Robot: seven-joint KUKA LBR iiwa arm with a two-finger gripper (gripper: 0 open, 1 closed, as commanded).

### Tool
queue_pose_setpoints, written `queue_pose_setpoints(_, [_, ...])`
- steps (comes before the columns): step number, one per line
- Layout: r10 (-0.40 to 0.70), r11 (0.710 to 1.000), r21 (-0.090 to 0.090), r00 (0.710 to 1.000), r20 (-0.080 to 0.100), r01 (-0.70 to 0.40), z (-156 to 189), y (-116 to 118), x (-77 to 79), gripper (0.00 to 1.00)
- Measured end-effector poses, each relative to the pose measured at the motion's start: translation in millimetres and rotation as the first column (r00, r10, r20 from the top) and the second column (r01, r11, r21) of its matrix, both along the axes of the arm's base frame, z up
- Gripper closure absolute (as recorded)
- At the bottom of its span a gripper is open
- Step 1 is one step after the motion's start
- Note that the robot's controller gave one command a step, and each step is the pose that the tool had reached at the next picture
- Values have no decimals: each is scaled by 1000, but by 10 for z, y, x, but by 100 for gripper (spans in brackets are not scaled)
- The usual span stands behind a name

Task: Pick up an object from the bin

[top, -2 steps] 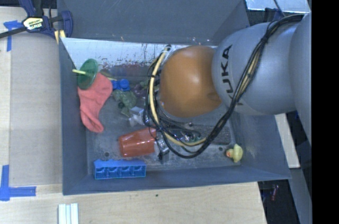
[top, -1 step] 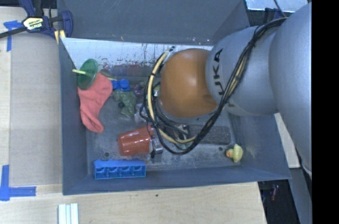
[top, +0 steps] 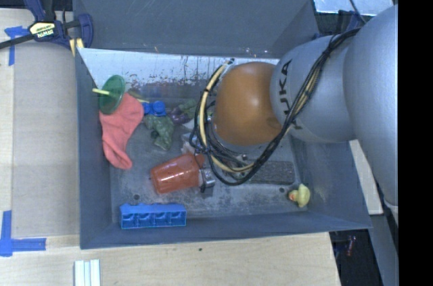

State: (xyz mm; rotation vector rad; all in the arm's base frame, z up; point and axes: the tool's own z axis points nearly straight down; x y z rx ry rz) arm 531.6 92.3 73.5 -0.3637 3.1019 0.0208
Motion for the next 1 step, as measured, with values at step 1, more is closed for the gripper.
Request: queue_pose_setpoints(1, [0, 1000, 0, 1000, 0, 0, 0, 0, 1, 100])
